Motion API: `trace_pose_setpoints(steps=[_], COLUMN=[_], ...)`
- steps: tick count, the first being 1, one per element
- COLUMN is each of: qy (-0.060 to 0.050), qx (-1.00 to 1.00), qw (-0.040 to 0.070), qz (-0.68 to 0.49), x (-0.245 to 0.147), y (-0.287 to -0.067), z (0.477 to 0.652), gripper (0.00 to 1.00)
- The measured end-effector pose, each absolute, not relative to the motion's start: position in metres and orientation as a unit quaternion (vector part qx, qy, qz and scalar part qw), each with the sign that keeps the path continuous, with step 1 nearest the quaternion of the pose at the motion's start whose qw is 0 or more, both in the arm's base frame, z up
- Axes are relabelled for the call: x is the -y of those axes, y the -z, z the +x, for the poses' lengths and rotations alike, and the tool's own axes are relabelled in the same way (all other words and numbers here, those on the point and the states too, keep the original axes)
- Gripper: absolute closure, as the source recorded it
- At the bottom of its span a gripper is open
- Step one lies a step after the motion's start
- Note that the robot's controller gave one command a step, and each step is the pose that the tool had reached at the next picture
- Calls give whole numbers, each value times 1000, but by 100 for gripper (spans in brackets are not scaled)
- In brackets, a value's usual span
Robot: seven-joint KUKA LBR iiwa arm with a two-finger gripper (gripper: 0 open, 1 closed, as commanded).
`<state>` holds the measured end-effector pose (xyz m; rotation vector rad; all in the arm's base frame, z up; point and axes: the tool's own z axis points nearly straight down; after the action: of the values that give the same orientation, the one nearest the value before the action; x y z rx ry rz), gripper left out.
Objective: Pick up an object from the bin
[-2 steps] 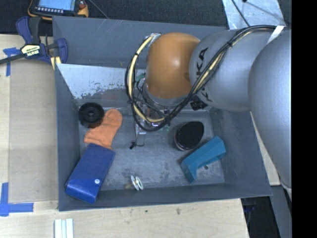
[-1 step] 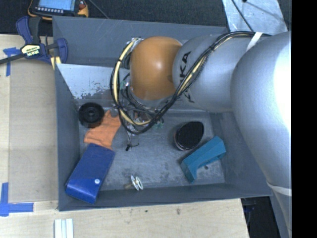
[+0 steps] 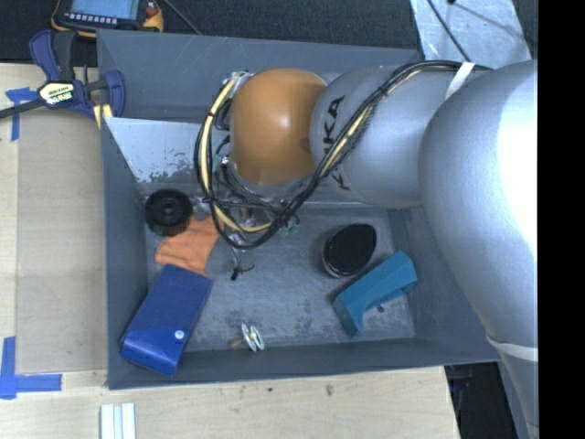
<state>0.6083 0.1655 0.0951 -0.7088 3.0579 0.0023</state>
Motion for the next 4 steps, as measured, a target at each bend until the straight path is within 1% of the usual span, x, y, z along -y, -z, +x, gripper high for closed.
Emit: trace_pose_setpoints(steps=[1,2,3,4], qy=[2,0,0,0], qx=[-937,-905,-908,-908], qw=[1,0,4,4], qz=[-350,-426,-418,-418], x=[-190,-215,-195,-195], y=[-103,-70,-72,-72], z=[616,608,627,627], gripper=[0,0,100,100])
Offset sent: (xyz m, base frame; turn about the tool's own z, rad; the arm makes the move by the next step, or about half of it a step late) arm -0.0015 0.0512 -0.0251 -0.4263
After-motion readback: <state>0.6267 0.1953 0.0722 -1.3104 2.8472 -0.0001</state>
